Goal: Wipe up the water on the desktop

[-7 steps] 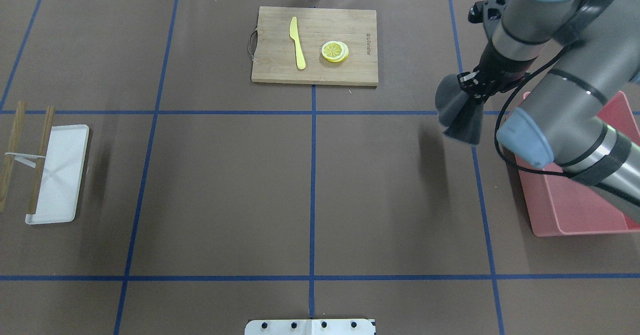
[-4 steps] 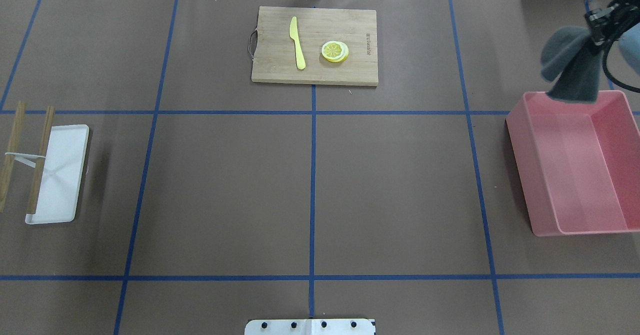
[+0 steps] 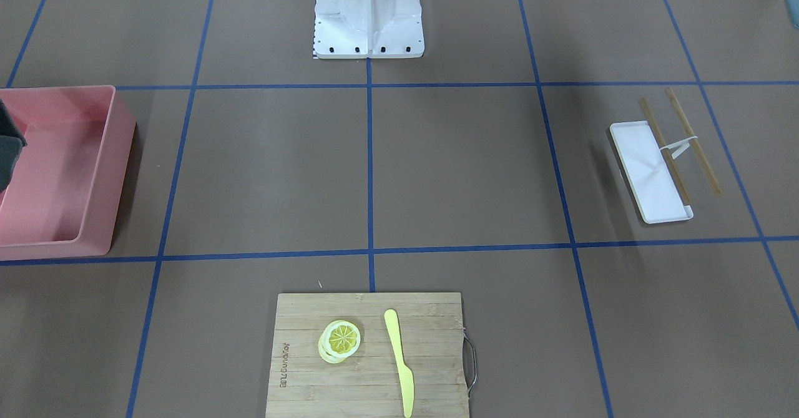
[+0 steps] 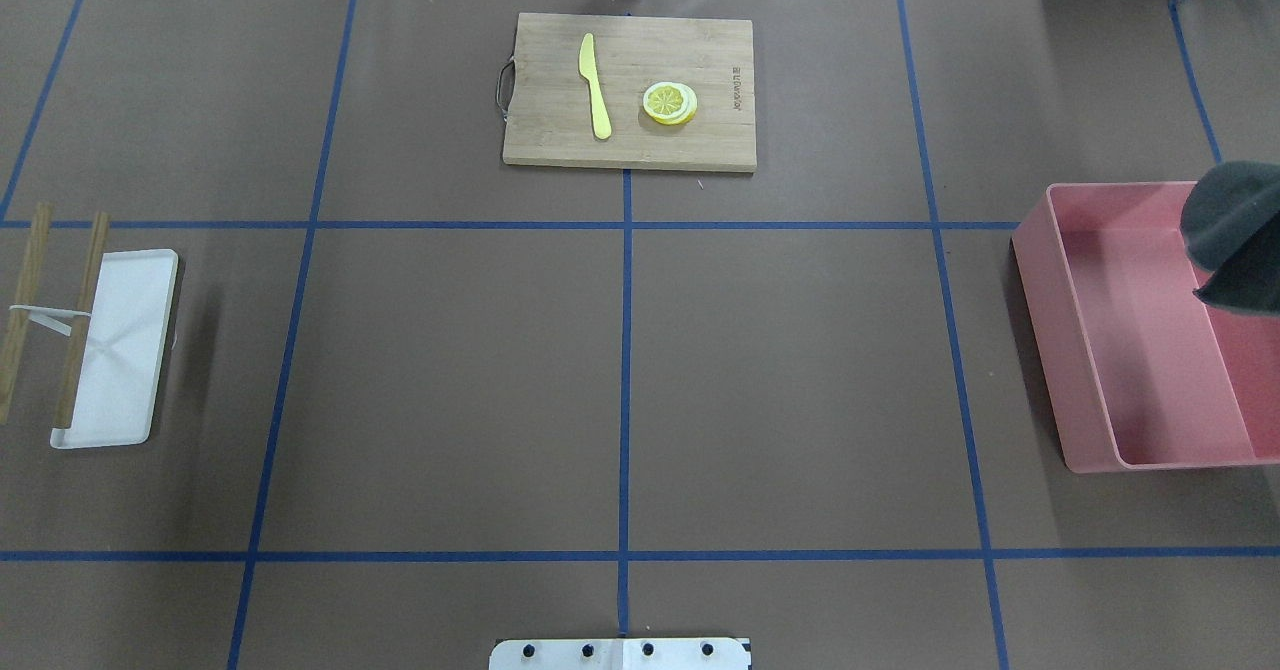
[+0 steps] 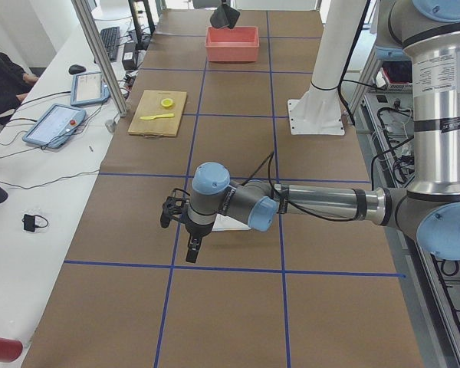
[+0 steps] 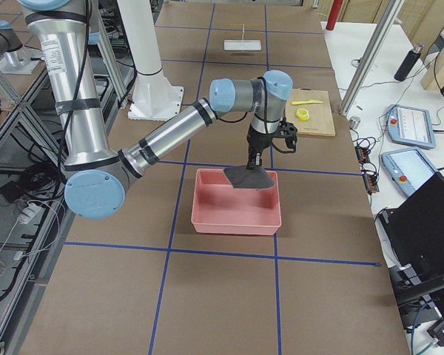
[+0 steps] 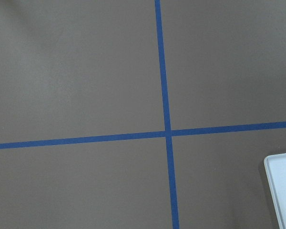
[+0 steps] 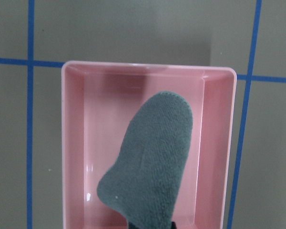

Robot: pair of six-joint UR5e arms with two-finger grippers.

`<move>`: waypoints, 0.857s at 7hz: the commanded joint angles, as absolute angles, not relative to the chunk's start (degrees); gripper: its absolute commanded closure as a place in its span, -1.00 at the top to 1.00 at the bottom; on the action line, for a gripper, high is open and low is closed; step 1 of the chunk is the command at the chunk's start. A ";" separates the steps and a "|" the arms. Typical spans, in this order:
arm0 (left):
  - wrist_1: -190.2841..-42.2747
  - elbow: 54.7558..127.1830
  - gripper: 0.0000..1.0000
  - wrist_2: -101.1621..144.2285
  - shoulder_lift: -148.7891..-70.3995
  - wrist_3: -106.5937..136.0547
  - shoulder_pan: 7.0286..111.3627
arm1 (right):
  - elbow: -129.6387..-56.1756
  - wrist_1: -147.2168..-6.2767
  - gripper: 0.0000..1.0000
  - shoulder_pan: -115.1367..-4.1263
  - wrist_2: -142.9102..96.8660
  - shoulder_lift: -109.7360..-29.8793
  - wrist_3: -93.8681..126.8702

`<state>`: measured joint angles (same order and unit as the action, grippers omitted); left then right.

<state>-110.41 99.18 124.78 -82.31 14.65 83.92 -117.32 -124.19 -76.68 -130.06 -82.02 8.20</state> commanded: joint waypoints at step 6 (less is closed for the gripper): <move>-110.39 98.97 0.96 124.81 -81.39 14.24 83.94 | -111.56 -110.33 1.00 -83.39 -129.11 -87.54 8.09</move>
<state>-110.33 99.08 124.86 -81.83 14.50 83.92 -114.54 -113.02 -80.90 -129.13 -87.41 8.14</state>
